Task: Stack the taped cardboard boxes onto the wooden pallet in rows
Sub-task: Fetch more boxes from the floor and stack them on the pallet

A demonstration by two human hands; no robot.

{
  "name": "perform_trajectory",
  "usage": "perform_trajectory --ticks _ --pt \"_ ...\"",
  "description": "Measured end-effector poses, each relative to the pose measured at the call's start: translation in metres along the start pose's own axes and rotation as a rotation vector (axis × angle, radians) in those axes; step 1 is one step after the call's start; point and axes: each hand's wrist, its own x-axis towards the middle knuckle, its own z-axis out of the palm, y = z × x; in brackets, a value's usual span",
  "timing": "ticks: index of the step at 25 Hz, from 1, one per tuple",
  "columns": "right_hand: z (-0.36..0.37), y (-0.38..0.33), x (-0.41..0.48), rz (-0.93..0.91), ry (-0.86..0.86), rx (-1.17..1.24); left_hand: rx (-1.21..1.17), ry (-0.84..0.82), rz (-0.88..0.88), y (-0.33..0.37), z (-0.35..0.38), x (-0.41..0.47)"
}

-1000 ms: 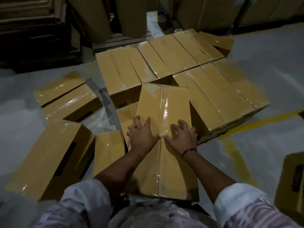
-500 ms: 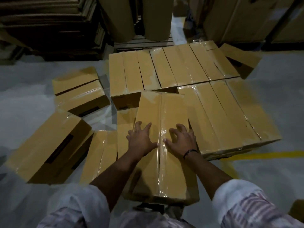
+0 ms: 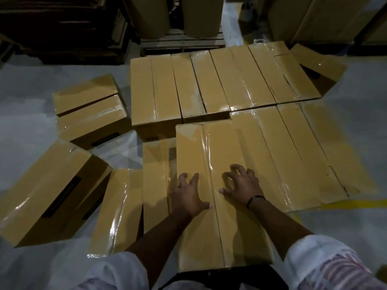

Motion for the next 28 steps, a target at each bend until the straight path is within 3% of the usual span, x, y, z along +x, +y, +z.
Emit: perform_trajectory --ticks 13,22,28 --pt "0.022 0.064 0.119 -0.014 0.001 0.091 0.112 0.0 -0.046 0.024 0.045 0.108" --pt "0.027 0.097 0.183 0.016 -0.108 0.24 0.181 0.017 -0.118 0.033 0.07 0.164" --pt "0.033 0.102 0.187 -0.022 -0.228 0.065 0.185 -0.07 -0.126 0.032 0.088 0.17"
